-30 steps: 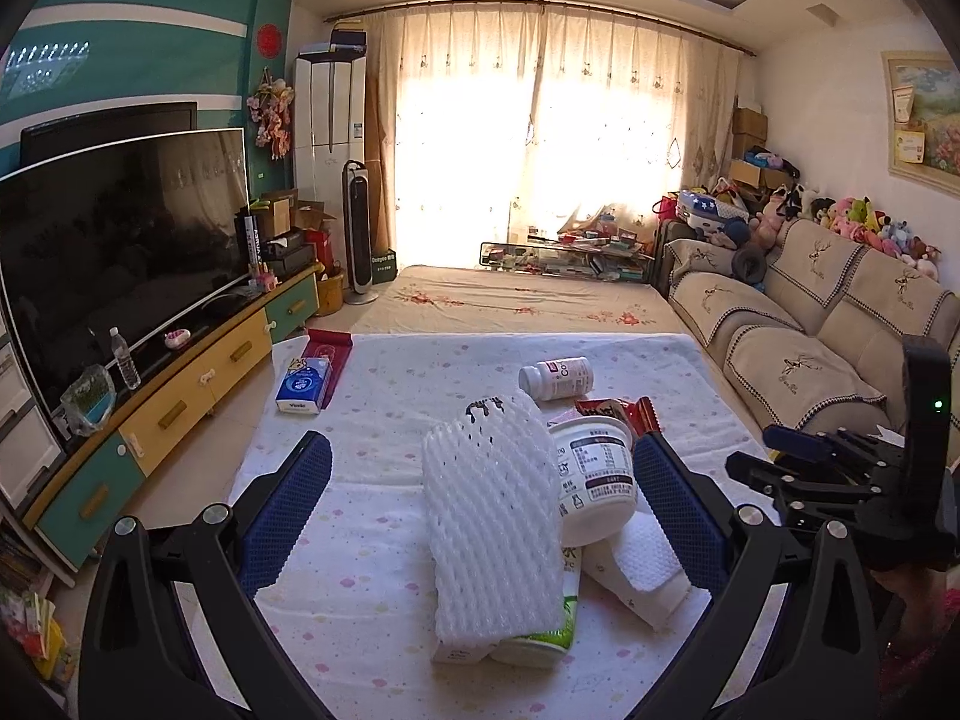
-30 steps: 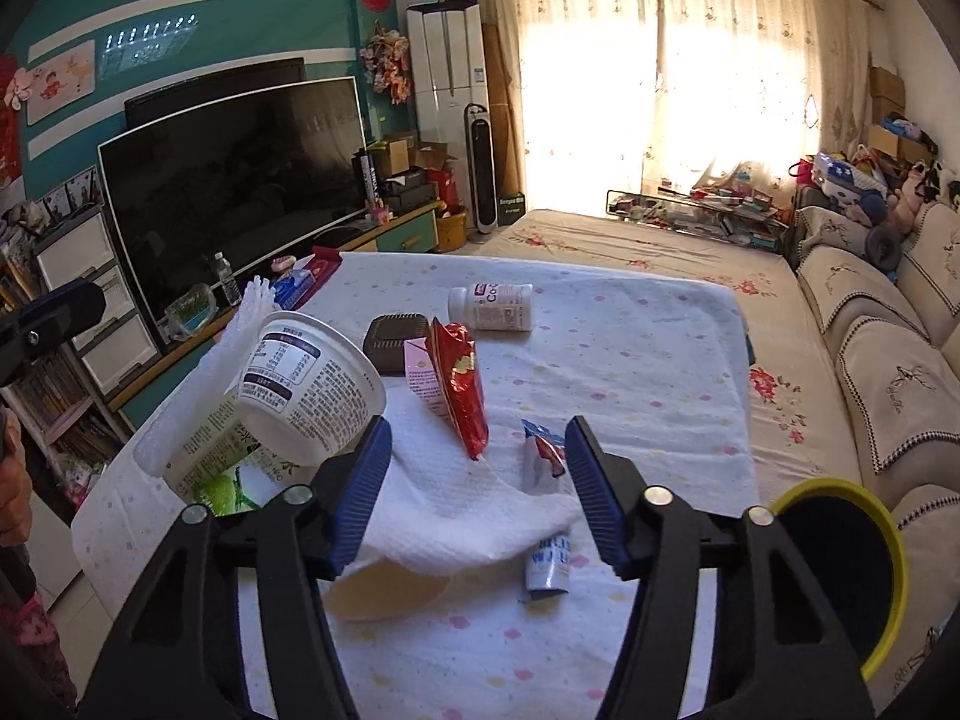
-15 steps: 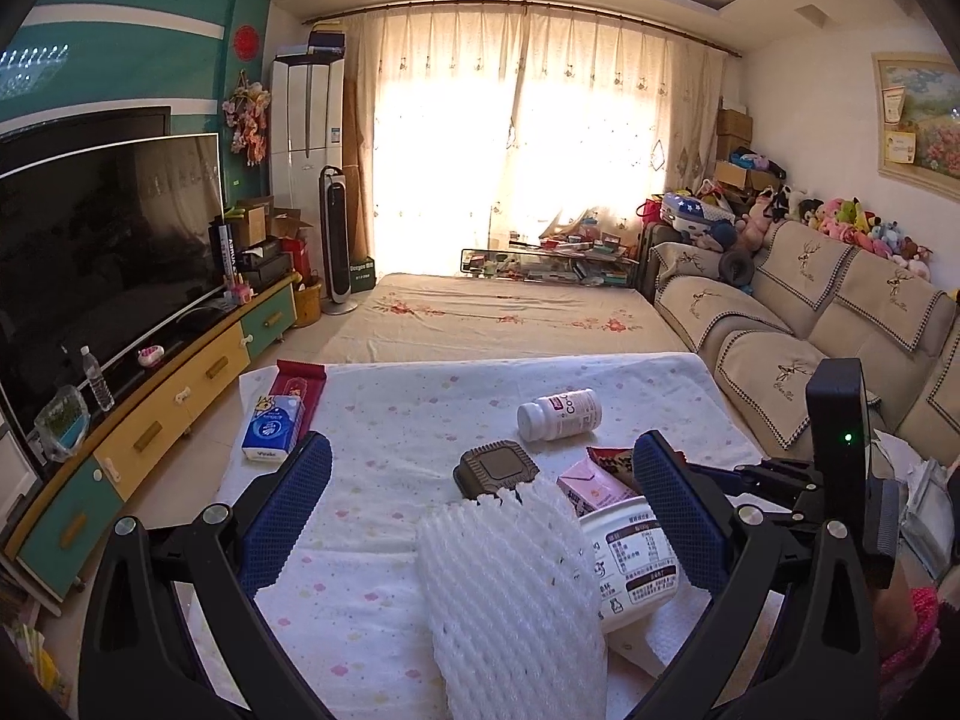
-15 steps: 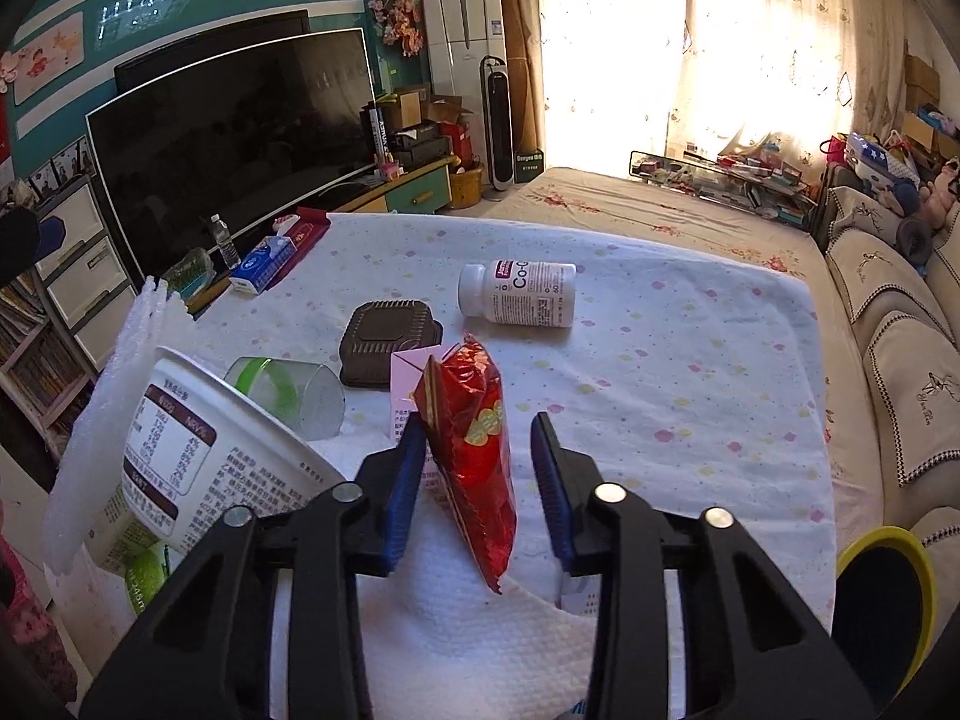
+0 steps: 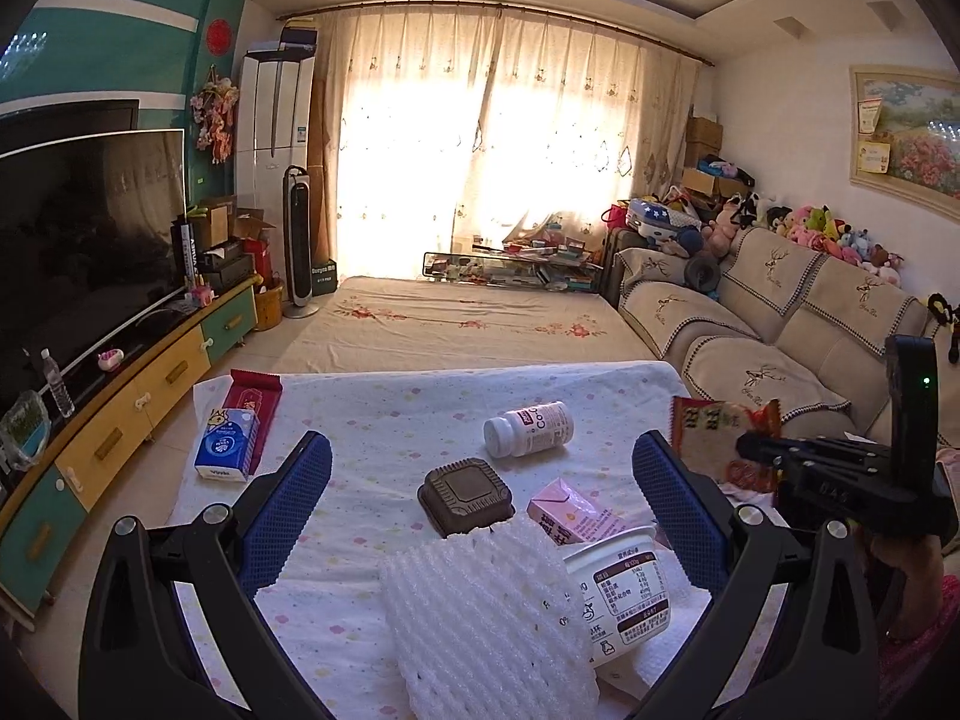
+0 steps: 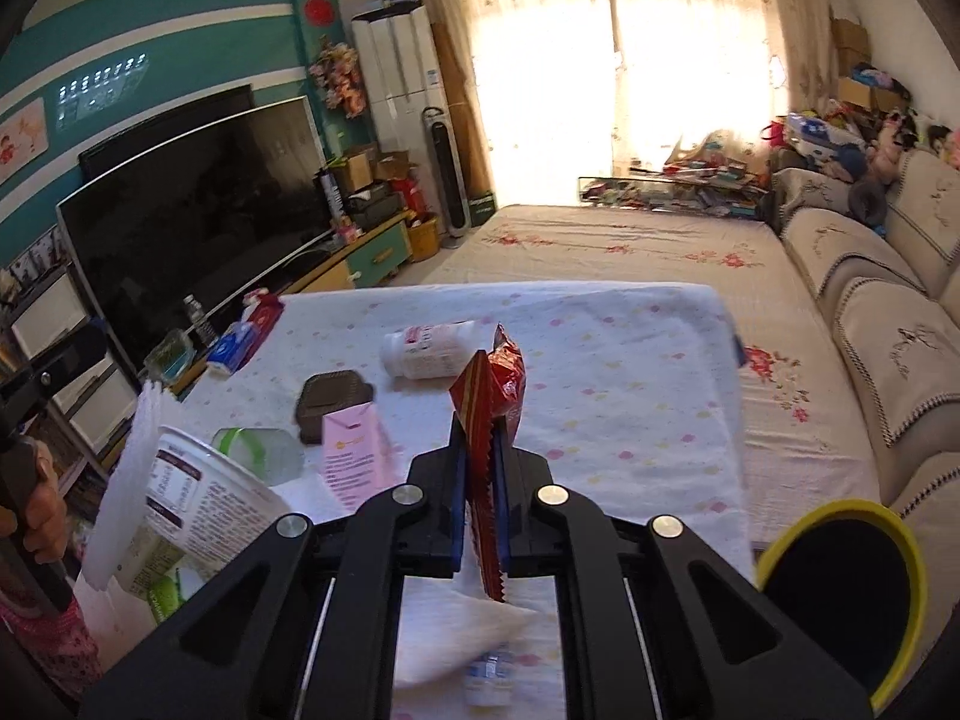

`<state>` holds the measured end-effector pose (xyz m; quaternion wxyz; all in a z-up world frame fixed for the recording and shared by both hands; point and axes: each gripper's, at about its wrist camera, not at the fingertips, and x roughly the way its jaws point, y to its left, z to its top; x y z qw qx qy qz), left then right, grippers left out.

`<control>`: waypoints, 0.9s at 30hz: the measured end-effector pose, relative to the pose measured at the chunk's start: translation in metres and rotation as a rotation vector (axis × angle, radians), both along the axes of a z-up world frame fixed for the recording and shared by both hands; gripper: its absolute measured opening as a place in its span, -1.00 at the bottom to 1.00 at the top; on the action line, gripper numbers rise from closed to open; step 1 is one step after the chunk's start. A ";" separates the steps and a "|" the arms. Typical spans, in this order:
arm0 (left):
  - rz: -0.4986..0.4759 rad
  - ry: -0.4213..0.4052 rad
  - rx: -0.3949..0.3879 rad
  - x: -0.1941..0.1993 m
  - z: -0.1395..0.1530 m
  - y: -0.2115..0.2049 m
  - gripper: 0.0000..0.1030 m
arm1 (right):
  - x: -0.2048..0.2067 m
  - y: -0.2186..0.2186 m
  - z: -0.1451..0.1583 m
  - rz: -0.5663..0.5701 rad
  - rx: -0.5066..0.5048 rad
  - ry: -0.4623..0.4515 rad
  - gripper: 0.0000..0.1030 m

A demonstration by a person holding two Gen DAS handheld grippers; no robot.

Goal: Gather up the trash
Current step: 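Grasp the red snack bag with the right tool and lift it, then carry the red snack bag into the yellow-rimmed bin and open the right tool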

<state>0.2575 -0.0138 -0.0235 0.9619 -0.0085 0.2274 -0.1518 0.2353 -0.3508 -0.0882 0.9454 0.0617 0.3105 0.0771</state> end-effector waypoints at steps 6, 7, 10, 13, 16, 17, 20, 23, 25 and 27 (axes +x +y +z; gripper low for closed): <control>-0.015 -0.004 -0.003 -0.008 -0.003 0.000 0.93 | -0.029 -0.095 -0.019 -0.328 -0.066 0.054 -0.86; -0.019 -0.004 -0.001 -0.008 -0.003 -0.001 0.93 | -0.033 -0.108 -0.027 -0.370 -0.071 0.081 -0.86; -0.029 -0.002 0.003 -0.010 -0.003 -0.005 0.93 | -0.040 -0.143 -0.053 -0.460 -0.052 0.159 -0.85; -0.040 -0.001 0.014 -0.011 -0.004 -0.009 0.93 | -0.041 -0.168 -0.080 -0.506 -0.021 0.225 -0.84; -0.047 0.002 0.022 -0.012 -0.004 -0.011 0.93 | -0.041 -0.182 -0.103 -0.543 0.003 0.266 -0.76; -0.048 0.003 0.023 -0.012 -0.004 -0.012 0.93 | -0.041 -0.186 -0.108 -0.551 0.012 0.272 -0.54; -0.052 0.005 0.027 -0.012 -0.003 -0.013 0.93 | -0.043 -0.193 -0.112 -0.573 0.018 0.276 -0.29; -0.060 0.003 0.033 -0.014 -0.002 -0.015 0.93 | -0.048 -0.191 -0.108 -0.587 0.009 0.258 -0.24; -0.067 -0.001 0.043 -0.017 0.001 -0.017 0.93 | -0.051 -0.189 -0.105 -0.584 0.016 0.250 -0.21; -0.075 -0.001 0.048 -0.022 0.002 -0.018 0.93 | -0.052 -0.188 -0.102 -0.575 0.017 0.247 -0.19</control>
